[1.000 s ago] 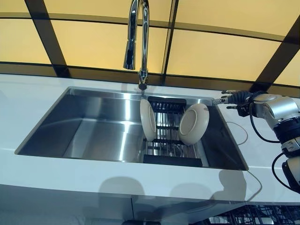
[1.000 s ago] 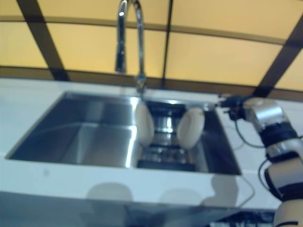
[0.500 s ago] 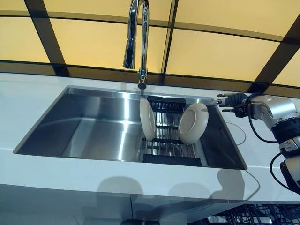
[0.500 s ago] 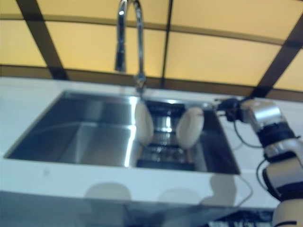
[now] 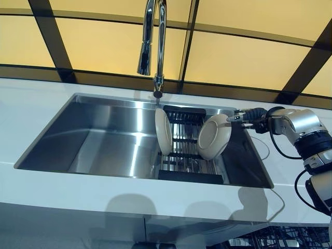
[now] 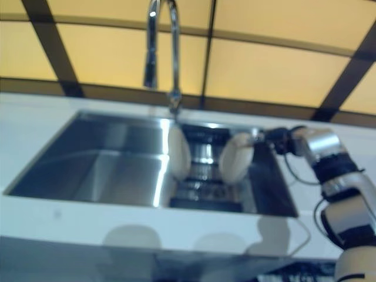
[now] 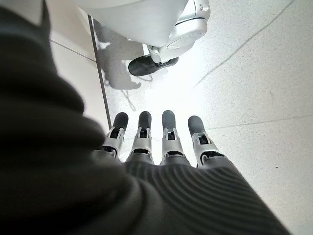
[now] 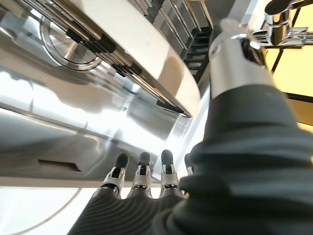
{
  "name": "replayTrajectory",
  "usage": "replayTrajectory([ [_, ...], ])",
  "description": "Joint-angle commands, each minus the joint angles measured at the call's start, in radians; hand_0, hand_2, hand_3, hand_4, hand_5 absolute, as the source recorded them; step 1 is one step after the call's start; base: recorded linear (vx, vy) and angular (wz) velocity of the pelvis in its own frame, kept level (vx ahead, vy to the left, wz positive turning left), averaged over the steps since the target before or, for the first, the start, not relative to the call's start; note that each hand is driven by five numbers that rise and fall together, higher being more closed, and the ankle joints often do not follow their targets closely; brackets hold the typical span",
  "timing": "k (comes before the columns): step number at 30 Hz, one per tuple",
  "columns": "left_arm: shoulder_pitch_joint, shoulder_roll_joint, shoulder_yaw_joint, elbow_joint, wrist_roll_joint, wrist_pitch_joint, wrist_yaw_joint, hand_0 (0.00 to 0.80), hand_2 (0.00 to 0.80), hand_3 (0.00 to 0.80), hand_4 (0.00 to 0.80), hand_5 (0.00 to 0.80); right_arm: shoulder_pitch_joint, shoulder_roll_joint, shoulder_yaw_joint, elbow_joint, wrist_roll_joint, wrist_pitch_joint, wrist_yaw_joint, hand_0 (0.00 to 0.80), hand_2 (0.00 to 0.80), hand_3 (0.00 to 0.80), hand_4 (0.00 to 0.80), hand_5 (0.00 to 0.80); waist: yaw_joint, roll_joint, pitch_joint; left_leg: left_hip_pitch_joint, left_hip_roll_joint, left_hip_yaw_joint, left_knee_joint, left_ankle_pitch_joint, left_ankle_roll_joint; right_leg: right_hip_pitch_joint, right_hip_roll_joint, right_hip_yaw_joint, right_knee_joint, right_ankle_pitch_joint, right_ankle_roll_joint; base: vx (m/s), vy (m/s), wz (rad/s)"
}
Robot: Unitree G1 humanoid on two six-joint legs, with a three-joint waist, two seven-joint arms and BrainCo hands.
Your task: Take plates into dishwasher
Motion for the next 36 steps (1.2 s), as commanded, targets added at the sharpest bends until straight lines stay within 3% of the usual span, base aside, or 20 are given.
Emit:
replayTrajectory([
  [1,-0.024,0.014,-0.069,0.048,-0.009,-0.004,0.011,0.0,0.0,0.0,0.0,0.0,-0.12,-0.005,0.037,0.058,-0.019,-0.01,-0.004,0.0,0.0,0.0,0.0,0.0,0.029,-0.016,-0.003,-0.032,0.025,0.046,-0.002,-0.036,-0.037,0.018,-0.015,-0.002,0.0,-0.063,0.076,0.0,0.0,0.0],
  [36,-0.037,0.02,-0.072,0.035,-0.064,-0.022,0.011,0.0,0.0,0.0,0.0,0.0,-0.098,0.032,0.046,0.058,-0.044,0.029,0.05,0.0,0.0,0.0,0.0,0.0,0.033,-0.019,0.045,-0.053,0.03,0.046,-0.002,-0.03,-0.041,-0.001,-0.014,-0.011,0.0,-0.06,0.076,0.0,0.0,0.0],
])
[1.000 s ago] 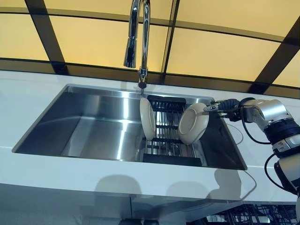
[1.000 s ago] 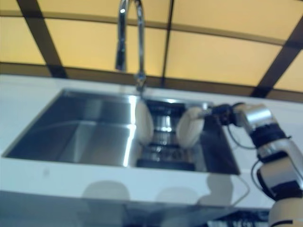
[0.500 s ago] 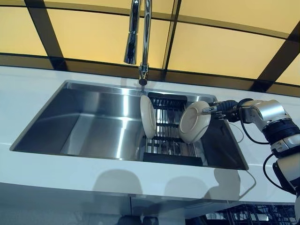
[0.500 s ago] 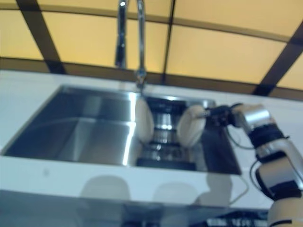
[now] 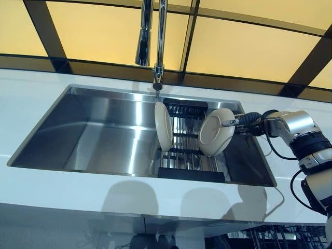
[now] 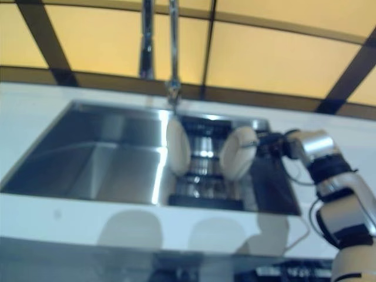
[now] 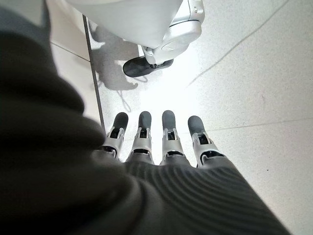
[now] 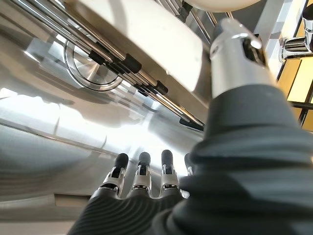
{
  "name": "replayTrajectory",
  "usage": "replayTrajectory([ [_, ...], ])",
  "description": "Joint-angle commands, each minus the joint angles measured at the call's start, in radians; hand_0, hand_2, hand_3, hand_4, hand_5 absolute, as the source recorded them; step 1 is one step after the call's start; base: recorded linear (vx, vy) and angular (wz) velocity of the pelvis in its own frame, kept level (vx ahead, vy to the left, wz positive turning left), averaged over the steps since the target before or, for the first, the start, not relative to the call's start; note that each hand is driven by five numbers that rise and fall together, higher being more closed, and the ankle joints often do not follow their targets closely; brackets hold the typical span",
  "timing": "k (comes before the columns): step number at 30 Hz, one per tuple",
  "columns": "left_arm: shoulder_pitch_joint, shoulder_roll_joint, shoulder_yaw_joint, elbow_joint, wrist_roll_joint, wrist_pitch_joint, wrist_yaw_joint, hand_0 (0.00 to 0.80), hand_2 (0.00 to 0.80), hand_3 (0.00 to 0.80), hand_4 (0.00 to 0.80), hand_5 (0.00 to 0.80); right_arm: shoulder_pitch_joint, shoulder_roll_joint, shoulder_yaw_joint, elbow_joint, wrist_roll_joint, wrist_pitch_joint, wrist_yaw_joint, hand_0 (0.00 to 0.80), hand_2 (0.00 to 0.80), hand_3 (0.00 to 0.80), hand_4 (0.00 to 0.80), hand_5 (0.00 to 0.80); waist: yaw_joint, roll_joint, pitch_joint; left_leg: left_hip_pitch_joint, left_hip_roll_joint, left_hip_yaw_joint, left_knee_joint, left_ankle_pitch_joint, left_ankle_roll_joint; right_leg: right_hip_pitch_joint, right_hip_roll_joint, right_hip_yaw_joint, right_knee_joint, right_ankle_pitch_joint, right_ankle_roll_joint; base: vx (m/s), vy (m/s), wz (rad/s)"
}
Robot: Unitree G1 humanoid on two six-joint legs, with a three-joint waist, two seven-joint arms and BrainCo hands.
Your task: Take plates into dishwasher
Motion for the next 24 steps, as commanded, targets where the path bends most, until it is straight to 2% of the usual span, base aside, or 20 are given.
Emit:
replayTrajectory([
  [1,-0.032,0.012,-0.072,0.036,-0.022,-0.006,0.005,0.0,0.0,0.0,0.0,0.0,-0.099,0.006,0.046,0.052,-0.031,-0.009,-0.005,0.0,0.0,0.0,0.0,0.0,0.032,-0.013,-0.002,-0.035,0.03,0.047,-0.002,-0.033,-0.039,0.016,-0.014,-0.009,-0.001,-0.061,0.076,0.0,0.0,0.0],
  [10,-0.041,0.009,-0.072,0.036,-0.042,-0.01,0.006,0.0,0.0,0.0,0.0,0.0,-0.118,0.037,0.041,0.069,0.02,0.001,-0.049,0.0,0.0,0.0,0.0,0.0,0.038,-0.015,0.003,-0.039,0.031,0.045,-0.002,-0.032,-0.042,0.015,-0.013,-0.014,-0.001,-0.062,0.075,0.0,0.0,0.0],
  [11,-0.041,0.009,-0.072,0.035,-0.042,-0.008,0.006,0.0,0.0,0.0,0.0,0.0,-0.117,0.04,0.039,0.067,0.02,0.004,-0.052,0.053,0.053,0.053,0.053,0.053,0.038,-0.015,0.002,-0.039,0.031,0.044,-0.002,-0.032,-0.042,0.015,-0.013,-0.014,-0.001,-0.063,0.075,0.0,0.0,0.0],
  [13,-0.039,0.007,-0.073,0.035,-0.045,-0.009,0.01,0.0,0.0,0.0,0.0,0.0,-0.117,0.045,0.038,0.067,0.022,0.006,-0.057,0.097,0.097,0.097,0.097,0.097,0.039,-0.015,0.0,-0.038,0.031,0.043,-0.002,-0.032,-0.041,0.015,-0.012,-0.014,-0.001,-0.063,0.075,0.0,0.0,0.0],
  [14,-0.038,0.007,-0.074,0.034,-0.048,-0.009,0.01,0.0,0.0,0.0,0.0,0.0,-0.118,0.046,0.04,0.07,0.025,0.003,-0.058,0.195,0.195,0.195,0.195,0.195,0.04,-0.015,0.0,-0.038,0.031,0.043,-0.002,-0.032,-0.042,0.016,-0.012,-0.015,-0.001,-0.063,0.075,0.0,0.0,0.0],
  [15,-0.038,0.005,-0.074,0.034,-0.049,-0.008,0.012,0.0,0.0,0.0,0.0,0.0,-0.119,0.049,0.04,0.074,0.025,-0.002,-0.058,0.242,0.242,0.242,0.242,0.242,0.041,-0.015,-0.001,-0.038,0.031,0.043,-0.002,-0.032,-0.042,0.016,-0.012,-0.015,-0.001,-0.064,0.075,0.0,0.0,0.0],
  [16,-0.038,0.004,-0.073,0.035,-0.05,-0.009,0.013,0.0,0.0,0.0,0.0,0.0,-0.124,0.051,0.04,0.077,0.018,-0.003,-0.055,0.414,0.414,0.414,0.414,0.414,0.042,-0.014,-0.002,-0.038,0.031,0.043,-0.002,-0.032,-0.042,0.016,-0.012,-0.014,-0.001,-0.065,0.074,0.0,0.0,0.0],
  [17,-0.038,0.004,-0.073,0.035,-0.05,-0.009,0.013,0.0,0.0,0.0,0.0,0.0,-0.124,0.051,0.04,0.078,0.016,-0.005,-0.053,0.414,0.414,0.414,0.414,0.414,0.042,-0.014,-0.003,-0.038,0.031,0.043,-0.002,-0.032,-0.042,0.016,-0.012,-0.014,-0.001,-0.065,0.074,0.0,0.0,0.0],
  [18,-0.036,0.001,-0.071,0.037,-0.05,-0.011,0.014,0.0,0.0,0.0,0.0,0.0,-0.125,0.053,0.039,0.079,0.003,-0.012,-0.048,0.524,0.524,0.524,0.524,0.524,0.043,-0.014,-0.004,-0.039,0.03,0.042,-0.002,-0.031,-0.042,0.016,-0.011,-0.014,-0.001,-0.064,0.074,0.0,0.0,0.0],
  [19,-0.034,0.001,-0.072,0.037,-0.049,-0.013,0.015,0.0,0.0,0.0,0.0,0.0,-0.127,0.053,0.041,0.079,0.001,-0.019,-0.054,0.709,0.709,0.709,0.709,0.709,0.044,-0.014,-0.004,-0.038,0.03,0.042,-0.002,-0.031,-0.043,0.017,-0.011,-0.015,-0.001,-0.064,0.074,0.0,0.0,0.0],
  [20,-0.033,0.0,-0.072,0.037,-0.048,-0.014,0.016,0.0,0.0,0.0,0.0,0.0,-0.126,0.056,0.04,0.08,-0.001,-0.028,-0.064,0.8,0.8,0.8,0.8,0.8,0.045,-0.014,-0.006,-0.037,0.03,0.041,-0.002,-0.031,-0.042,0.018,-0.011,-0.017,-0.001,-0.065,0.074,0.0,0.0,0.0],
  [24,-0.033,-0.002,-0.076,0.038,-0.044,-0.01,0.019,0.0,0.0,0.0,0.0,0.0,-0.139,0.053,0.04,0.084,-0.006,-0.047,-0.081,0.8,0.8,0.8,0.8,0.8,0.047,-0.016,-0.012,-0.034,0.029,0.04,-0.002,-0.032,-0.043,0.021,-0.011,-0.017,-0.001,-0.066,0.075,0.0,0.0,0.0],
])
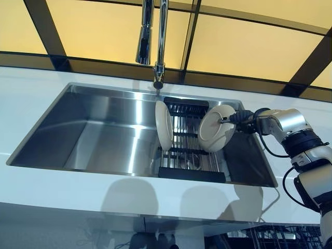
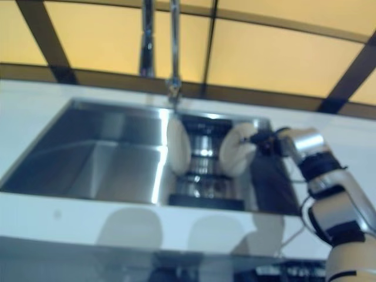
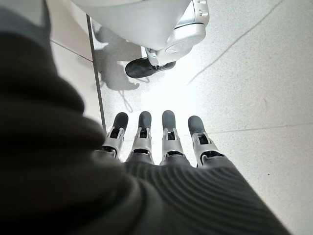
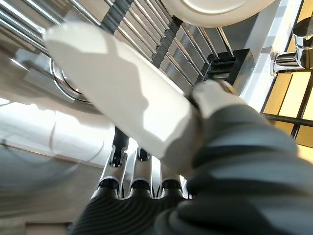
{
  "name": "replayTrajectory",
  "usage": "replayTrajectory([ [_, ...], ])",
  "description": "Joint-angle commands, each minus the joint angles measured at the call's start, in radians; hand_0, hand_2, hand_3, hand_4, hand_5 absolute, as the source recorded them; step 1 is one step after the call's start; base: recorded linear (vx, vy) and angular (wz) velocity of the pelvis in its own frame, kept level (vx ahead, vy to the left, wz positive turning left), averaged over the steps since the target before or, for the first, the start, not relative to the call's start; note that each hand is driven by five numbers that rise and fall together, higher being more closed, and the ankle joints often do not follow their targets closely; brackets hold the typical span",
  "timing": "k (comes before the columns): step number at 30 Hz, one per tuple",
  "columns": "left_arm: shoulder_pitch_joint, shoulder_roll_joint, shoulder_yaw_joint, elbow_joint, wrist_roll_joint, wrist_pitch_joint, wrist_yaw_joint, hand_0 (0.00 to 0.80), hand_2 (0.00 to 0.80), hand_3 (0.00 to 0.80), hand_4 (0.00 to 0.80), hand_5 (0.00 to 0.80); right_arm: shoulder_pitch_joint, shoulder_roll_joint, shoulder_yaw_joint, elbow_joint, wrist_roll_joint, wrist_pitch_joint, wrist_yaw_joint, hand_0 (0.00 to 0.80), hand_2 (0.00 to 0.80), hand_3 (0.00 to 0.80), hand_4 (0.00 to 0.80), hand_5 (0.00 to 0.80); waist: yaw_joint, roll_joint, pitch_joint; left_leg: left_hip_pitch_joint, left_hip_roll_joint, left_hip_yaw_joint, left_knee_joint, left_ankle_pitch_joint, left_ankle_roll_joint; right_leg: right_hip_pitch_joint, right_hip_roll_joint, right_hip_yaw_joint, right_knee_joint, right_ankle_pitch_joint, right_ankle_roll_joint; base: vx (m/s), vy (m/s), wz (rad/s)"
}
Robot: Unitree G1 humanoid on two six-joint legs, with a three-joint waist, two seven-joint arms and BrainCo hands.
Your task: Take plates into dishwasher
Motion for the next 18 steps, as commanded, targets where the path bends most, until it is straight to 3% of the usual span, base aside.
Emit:
replayTrajectory([
  [1,-0.029,-0.001,-0.077,0.038,-0.03,-0.003,0.014,0.0,0.0,0.0,0.0,0.0,-0.114,-0.005,0.043,0.072,-0.02,-0.049,-0.023,0.8,0.8,0.8,0.8,0.8,0.033,-0.014,-0.014,-0.019,0.029,0.044,-0.003,-0.034,-0.043,0.03,-0.011,-0.015,-0.001,-0.066,0.076,0.0,0.0,0.0],
  [12,-0.034,0.005,-0.095,0.038,-0.017,0.0,0.008,0.0,0.0,0.0,0.0,0.0,-0.162,-0.033,0.064,0.087,-0.03,-0.116,-0.092,0.8,0.8,0.8,0.8,0.8,0.03,-0.017,-0.026,-0.003,0.026,0.05,-0.003,-0.042,-0.04,0.04,-0.012,-0.002,-0.001,-0.063,0.081,0.0,0.0,0.0],
  [18,-0.039,0.006,-0.102,0.036,-0.011,-0.001,0.005,0.0,0.0,0.0,0.0,0.0,-0.211,-0.078,0.093,0.084,0.005,-0.185,-0.123,0.8,0.8,0.8,0.8,0.8,0.02,-0.021,-0.045,0.017,0.023,0.059,-0.003,-0.049,-0.036,0.053,-0.012,0.011,-0.001,-0.061,0.085,0.0,0.0,0.0],
])
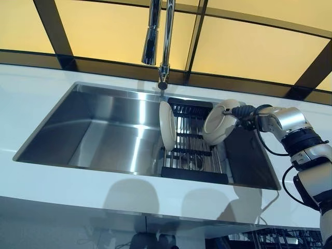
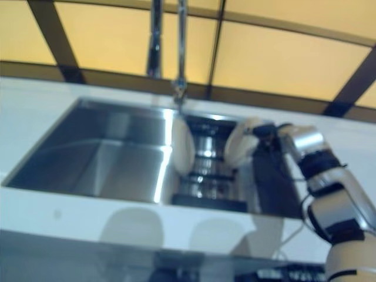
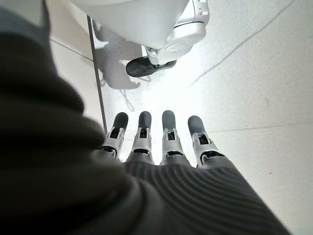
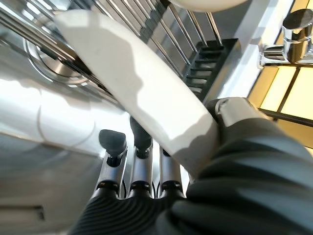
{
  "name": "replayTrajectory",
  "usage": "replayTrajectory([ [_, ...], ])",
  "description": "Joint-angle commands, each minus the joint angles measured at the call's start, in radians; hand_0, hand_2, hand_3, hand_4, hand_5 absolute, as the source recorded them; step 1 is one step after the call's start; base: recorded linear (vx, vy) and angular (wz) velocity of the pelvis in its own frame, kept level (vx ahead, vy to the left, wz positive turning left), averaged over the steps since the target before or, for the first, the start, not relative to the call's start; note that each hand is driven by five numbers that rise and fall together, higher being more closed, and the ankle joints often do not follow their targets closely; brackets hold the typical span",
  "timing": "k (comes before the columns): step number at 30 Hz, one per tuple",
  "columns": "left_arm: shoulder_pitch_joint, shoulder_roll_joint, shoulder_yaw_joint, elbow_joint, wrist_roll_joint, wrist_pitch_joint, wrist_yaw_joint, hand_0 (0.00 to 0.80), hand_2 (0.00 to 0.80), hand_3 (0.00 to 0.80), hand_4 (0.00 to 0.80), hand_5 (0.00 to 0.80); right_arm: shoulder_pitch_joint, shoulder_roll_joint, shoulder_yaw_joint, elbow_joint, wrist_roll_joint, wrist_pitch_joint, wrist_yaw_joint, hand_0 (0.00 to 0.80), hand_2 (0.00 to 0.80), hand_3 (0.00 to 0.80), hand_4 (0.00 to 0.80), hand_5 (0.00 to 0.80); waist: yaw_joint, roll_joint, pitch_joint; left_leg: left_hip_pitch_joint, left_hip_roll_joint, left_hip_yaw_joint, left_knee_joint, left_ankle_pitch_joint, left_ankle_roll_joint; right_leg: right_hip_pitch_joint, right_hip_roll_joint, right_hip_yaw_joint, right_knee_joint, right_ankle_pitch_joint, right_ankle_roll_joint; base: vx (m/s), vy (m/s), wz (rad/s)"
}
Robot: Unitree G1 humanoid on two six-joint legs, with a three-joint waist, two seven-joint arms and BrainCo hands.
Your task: Take plates into dishwasher
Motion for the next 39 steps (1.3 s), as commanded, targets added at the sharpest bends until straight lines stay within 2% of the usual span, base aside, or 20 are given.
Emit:
replayTrajectory([
  [1,-0.024,0.003,-0.067,0.043,-0.013,-0.006,0.003,0.0,0.0,0.0,0.0,0.0,-0.168,-0.079,0.06,0.052,0.01,-0.11,-0.039,0.8,0.8,0.8,0.8,0.8,0.012,-0.018,-0.046,-0.002,0.023,0.058,-0.002,-0.051,-0.035,0.039,-0.013,0.01,-0.001,-0.061,0.085,0.0,0.0,0.0],
  [10,-0.038,0.003,-0.065,0.049,0.0,-0.005,0.014,0.0,0.0,0.0,0.0,0.0,-0.207,-0.142,0.073,0.033,0.05,-0.135,-0.049,0.8,0.8,0.8,0.8,0.8,-0.012,-0.021,-0.074,0.02,0.017,0.08,-0.002,-0.062,-0.026,0.046,-0.012,0.042,-0.001,-0.056,0.092,-0.023,0.012,-0.07],
  [13,-0.039,-0.002,-0.064,0.052,0.023,-0.001,0.063,0.0,0.0,0.0,0.0,0.0,-0.203,-0.152,0.071,0.034,0.024,-0.157,-0.041,0.8,0.8,0.8,0.8,0.8,-0.021,-0.021,-0.082,0.027,0.015,0.091,-0.002,-0.065,-0.023,0.048,-0.009,0.052,-0.001,-0.055,0.093,-0.027,0.053,-0.13],
  [17,-0.051,-0.001,-0.072,0.051,0.062,-0.014,0.105,0.0,0.0,0.0,0.0,0.0,-0.197,-0.173,0.076,0.019,0.01,-0.149,-0.049,0.8,0.8,0.8,0.8,0.8,-0.035,-0.017,-0.082,0.037,0.009,0.099,-0.002,-0.067,-0.02,0.052,-0.013,0.066,-0.001,-0.044,0.099,-0.028,0.114,-0.16],
  [19,-0.059,0.003,-0.08,0.039,0.075,-0.011,0.123,0.0,0.0,0.0,0.0,0.0,-0.178,-0.194,0.064,0.023,-0.003,-0.163,-0.047,0.8,0.8,0.8,0.8,0.8,-0.044,-0.012,-0.077,0.044,0.002,0.099,-0.002,-0.071,-0.014,0.043,-0.02,0.075,0.007,-0.031,0.112,-0.021,0.16,-0.2],
  [23,-0.064,0.034,-0.109,0.0,0.101,0.022,0.126,0.0,0.0,0.0,0.0,0.0,-0.132,-0.249,0.032,-0.007,-0.001,-0.194,-0.045,0.8,0.8,0.8,0.8,0.8,-0.061,-0.004,-0.05,0.04,-0.019,0.124,-0.002,-0.067,-0.008,-0.03,-0.031,0.103,-0.001,0.055,0.161,-0.102,0.111,-0.24],
  [25,-0.069,0.059,-0.101,-0.015,0.078,0.039,0.139,0.0,0.0,0.0,0.0,0.0,-0.078,-0.262,-0.013,-0.049,-0.013,-0.211,-0.047,0.8,0.8,0.8,0.8,0.8,-0.068,0.013,-0.023,0.032,-0.012,0.121,-0.002,-0.063,-0.001,-0.08,-0.014,0.106,0.098,0.024,0.154,-0.208,0.039,-0.62],
  [27,-0.084,0.079,-0.084,-0.021,0.049,0.064,0.136,0.0,0.0,0.0,0.0,0.0,-0.032,-0.274,-0.048,-0.095,-0.027,-0.203,-0.06,0.8,0.8,0.8,0.8,0.8,-0.073,0.028,-0.014,0.013,0.002,0.116,-0.002,-0.051,0.01,-0.103,-0.004,0.094,0.234,-0.051,0.136,-0.182,0.001,-0.53],
  [29,-0.086,0.096,-0.067,-0.011,0.033,0.062,0.133,0.0,0.0,0.0,0.0,0.0,0.007,-0.298,-0.083,-0.12,-0.031,-0.2,-0.055,0.8,0.8,0.8,0.8,0.8,-0.072,0.03,-0.016,-0.011,0.012,0.11,-0.002,-0.036,0.02,-0.094,-0.014,0.083,0.327,-0.091,0.128,-0.168,-0.048,-0.36],
  [30,-0.085,0.101,-0.058,-0.004,0.032,0.056,0.133,0.0,0.0,0.0,0.0,0.0,0.019,-0.309,-0.094,-0.121,-0.029,-0.206,-0.047,0.8,0.8,0.8,0.8,0.8,-0.071,0.027,-0.018,-0.022,0.014,0.109,-0.002,-0.031,0.021,-0.079,-0.019,0.08,0.334,-0.099,0.127,-0.188,-0.117,-0.48],
  [31,-0.084,0.108,-0.042,0.006,0.029,0.05,0.129,0.0,0.0,0.0,0.0,0.0,0.041,-0.326,-0.12,-0.122,-0.027,-0.217,-0.032,0.8,0.8,0.8,0.8,0.8,-0.066,0.018,-0.028,-0.065,0.015,0.107,0.02,-0.03,0.021,-0.043,-0.025,0.079,0.332,-0.102,0.125,-0.184,-0.165,-0.47],
  [33,-0.085,0.111,-0.021,0.023,0.028,0.039,0.118,0.0,0.0,0.0,0.0,0.0,0.063,-0.341,-0.15,-0.111,-0.044,-0.237,-0.014,0.8,0.8,0.8,0.8,0.8,-0.048,-0.006,-0.044,-0.115,0.0,0.11,0.049,-0.037,0.002,0.074,-0.045,0.046,0.218,-0.113,0.131,-0.164,-0.174,-0.4],
  [35,-0.089,0.106,-0.01,0.029,0.015,0.03,0.124,0.0,0.0,0.0,0.0,0.0,0.06,-0.338,-0.14,-0.104,-0.045,-0.254,-0.021,0.8,0.8,0.8,0.8,0.8,-0.041,-0.015,-0.053,-0.147,-0.002,0.138,0.034,-0.02,-0.019,0.105,-0.034,0.052,0.108,-0.116,0.131,-0.164,-0.132,-0.43],
  [39,-0.096,0.085,-0.002,0.027,-0.011,0.029,0.142,0.0,0.0,0.0,0.0,0.0,0.035,-0.363,-0.111,-0.089,-0.04,-0.277,0.002,0.8,0.8,0.8,0.8,0.8,-0.041,-0.014,-0.058,-0.174,0.007,0.167,0.004,0.012,-0.049,0.112,-0.013,0.033,0.025,-0.108,0.115,-0.215,-0.148,-0.39],
])
